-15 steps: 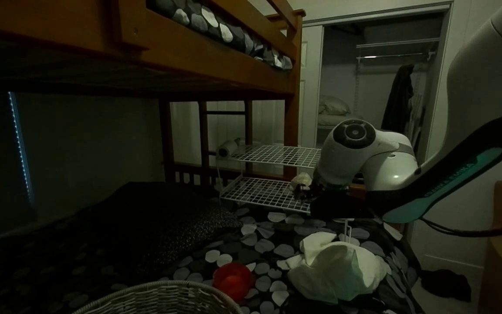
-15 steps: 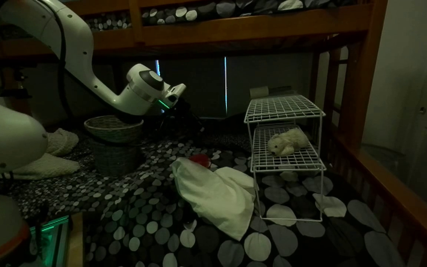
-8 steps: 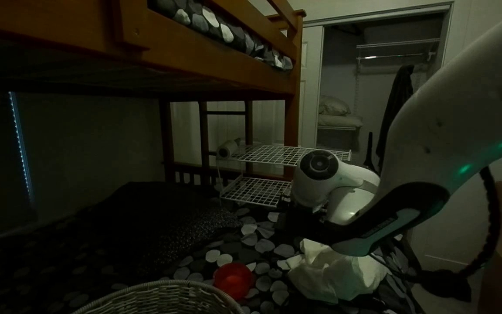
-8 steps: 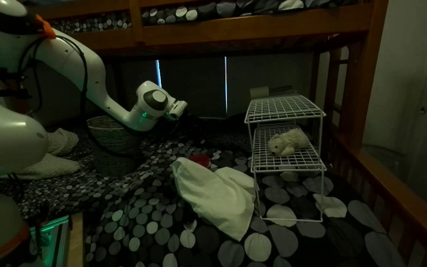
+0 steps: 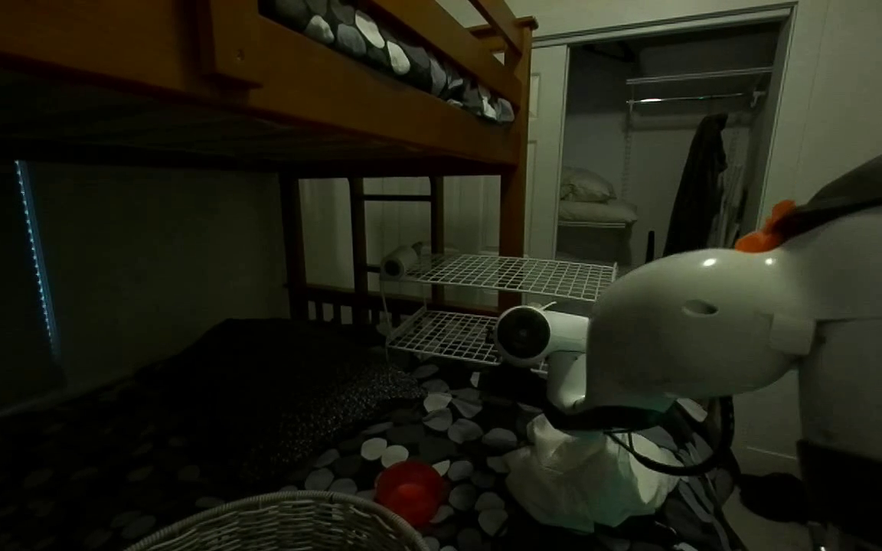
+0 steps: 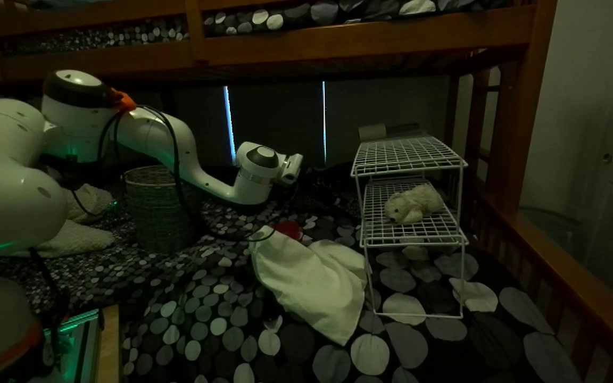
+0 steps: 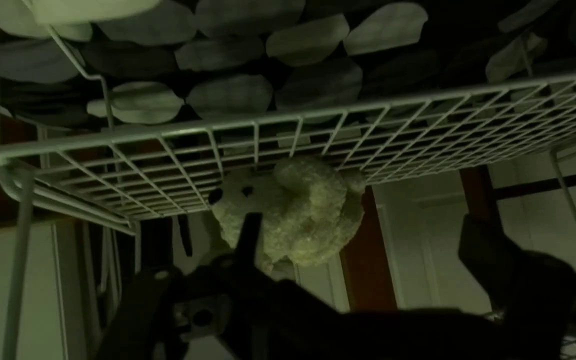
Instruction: Pick up the white teddy and put it in the red bowl on the bed
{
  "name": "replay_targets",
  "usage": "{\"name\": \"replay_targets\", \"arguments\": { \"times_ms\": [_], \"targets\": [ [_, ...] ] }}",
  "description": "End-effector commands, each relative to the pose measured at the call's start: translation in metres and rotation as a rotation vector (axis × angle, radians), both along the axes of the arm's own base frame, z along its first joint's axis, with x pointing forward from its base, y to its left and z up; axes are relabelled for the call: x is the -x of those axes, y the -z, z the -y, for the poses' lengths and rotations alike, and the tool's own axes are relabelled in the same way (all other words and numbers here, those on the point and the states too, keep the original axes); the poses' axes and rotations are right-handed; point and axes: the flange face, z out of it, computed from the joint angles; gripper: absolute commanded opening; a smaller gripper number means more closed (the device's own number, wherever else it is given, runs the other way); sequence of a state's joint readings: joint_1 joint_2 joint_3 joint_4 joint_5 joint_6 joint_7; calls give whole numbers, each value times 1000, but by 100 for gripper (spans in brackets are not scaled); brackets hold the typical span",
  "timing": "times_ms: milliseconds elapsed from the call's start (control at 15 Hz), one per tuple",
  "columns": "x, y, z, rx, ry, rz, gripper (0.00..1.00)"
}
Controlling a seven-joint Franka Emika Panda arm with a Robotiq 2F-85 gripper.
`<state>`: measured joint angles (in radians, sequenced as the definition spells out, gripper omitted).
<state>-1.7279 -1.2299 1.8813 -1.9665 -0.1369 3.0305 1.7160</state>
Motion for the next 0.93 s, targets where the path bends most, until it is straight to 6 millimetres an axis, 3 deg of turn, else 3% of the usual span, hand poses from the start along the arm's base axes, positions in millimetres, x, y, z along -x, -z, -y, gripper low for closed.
{"name": "replay_targets", "arguments": {
  "times_ms": [0, 200, 267, 533, 867],
  "targets": [
    [-30, 8, 17, 156, -2, 99, 100],
    [-43, 10, 40, 214, 100, 166, 100],
    [-34, 0, 34, 161, 56, 112, 100],
    [-35, 5, 35, 174, 70, 108, 100],
    [-56, 39, 70, 193, 184, 13, 100]
  ]
}}
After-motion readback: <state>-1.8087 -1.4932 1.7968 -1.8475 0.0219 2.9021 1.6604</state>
